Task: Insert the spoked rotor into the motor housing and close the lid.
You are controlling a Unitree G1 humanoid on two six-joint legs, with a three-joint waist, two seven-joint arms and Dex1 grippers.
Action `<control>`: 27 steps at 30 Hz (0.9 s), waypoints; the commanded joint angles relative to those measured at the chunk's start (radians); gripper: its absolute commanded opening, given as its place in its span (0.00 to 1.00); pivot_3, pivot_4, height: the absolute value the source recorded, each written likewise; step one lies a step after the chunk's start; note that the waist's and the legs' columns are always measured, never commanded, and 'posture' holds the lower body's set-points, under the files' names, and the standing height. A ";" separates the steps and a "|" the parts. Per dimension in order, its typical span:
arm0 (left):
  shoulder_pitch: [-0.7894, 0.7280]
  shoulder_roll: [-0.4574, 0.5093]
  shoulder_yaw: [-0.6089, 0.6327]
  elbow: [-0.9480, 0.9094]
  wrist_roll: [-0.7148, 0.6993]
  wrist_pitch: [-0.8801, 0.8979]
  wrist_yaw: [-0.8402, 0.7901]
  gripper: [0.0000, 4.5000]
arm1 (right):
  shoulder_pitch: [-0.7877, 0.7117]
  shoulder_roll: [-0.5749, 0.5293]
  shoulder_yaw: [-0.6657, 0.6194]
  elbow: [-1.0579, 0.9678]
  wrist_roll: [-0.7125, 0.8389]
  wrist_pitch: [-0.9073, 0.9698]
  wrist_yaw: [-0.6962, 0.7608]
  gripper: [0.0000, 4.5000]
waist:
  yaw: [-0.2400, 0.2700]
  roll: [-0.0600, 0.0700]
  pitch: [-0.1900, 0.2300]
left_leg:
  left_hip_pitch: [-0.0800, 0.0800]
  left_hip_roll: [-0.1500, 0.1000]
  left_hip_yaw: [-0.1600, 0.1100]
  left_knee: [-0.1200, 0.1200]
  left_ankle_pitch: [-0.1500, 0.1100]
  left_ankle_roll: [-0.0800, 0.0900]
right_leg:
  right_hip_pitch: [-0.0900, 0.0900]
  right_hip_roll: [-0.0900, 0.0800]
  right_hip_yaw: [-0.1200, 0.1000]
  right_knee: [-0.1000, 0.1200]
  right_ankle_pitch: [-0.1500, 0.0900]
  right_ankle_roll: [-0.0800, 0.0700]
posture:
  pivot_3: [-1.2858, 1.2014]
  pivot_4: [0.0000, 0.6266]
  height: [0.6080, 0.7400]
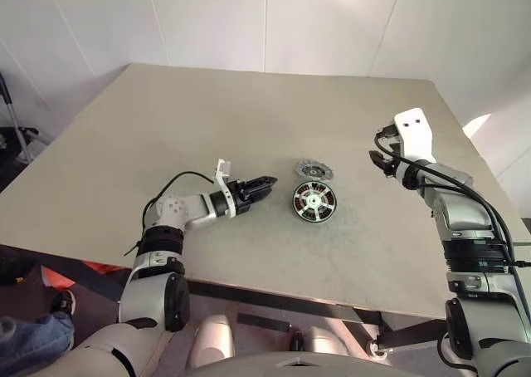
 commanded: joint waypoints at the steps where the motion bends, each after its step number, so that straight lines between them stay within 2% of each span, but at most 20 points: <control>1: 0.013 -0.008 0.022 -0.068 -0.040 0.000 0.013 0.58 | 0.004 0.009 -0.014 -0.108 0.052 -0.034 0.053 0.57 | 0.001 0.000 0.000 | 0.000 0.000 0.000 0.000 0.000 0.000 | 0.000 0.000 0.000 0.000 0.000 0.000 | 0.52 0.00 1.00; 8: 0.075 -0.022 0.029 -0.147 -0.074 0.005 0.026 0.58 | 0.157 0.000 -0.100 -0.421 0.336 -0.054 0.316 0.57 | 0.005 0.000 0.000 | -0.003 0.000 0.000 0.000 0.000 0.001 | -0.002 0.000 0.000 -0.001 0.000 0.001 | 0.52 0.00 1.00; 10: 0.086 -0.021 0.034 -0.150 -0.079 0.000 0.033 0.58 | 0.200 -0.024 -0.088 -0.467 0.362 -0.041 0.354 0.57 | 0.006 0.000 0.000 | -0.003 0.000 0.000 0.000 -0.001 0.001 | -0.002 0.000 0.000 -0.001 -0.001 0.001 | 0.52 0.00 1.00; 16: 0.097 -0.018 0.034 -0.147 -0.076 -0.013 0.045 0.58 | 0.261 -0.053 0.030 -0.487 0.331 -0.023 0.381 0.57 | 0.001 0.000 0.000 | 0.004 0.000 0.000 0.000 -0.002 -0.002 | 0.004 0.000 0.000 -0.002 -0.005 0.008 | 0.52 0.00 1.00; 20: 0.100 -0.020 0.033 -0.150 -0.075 -0.023 0.054 0.58 | 0.276 -0.069 0.109 -0.435 0.241 -0.063 0.366 0.57 | 0.002 0.000 0.000 | 0.004 0.000 0.000 -0.001 -0.001 -0.004 | 0.003 0.000 0.000 -0.002 -0.005 0.008 | 0.52 0.00 1.00; 27: 0.116 -0.010 0.033 -0.153 -0.073 -0.036 0.056 0.58 | 0.291 -0.071 0.131 -0.444 0.218 -0.106 0.388 0.57 | 0.002 0.000 0.000 | 0.001 0.000 0.000 -0.002 -0.003 -0.001 | 0.003 0.000 0.000 -0.006 -0.004 0.008 | 0.52 0.00 1.00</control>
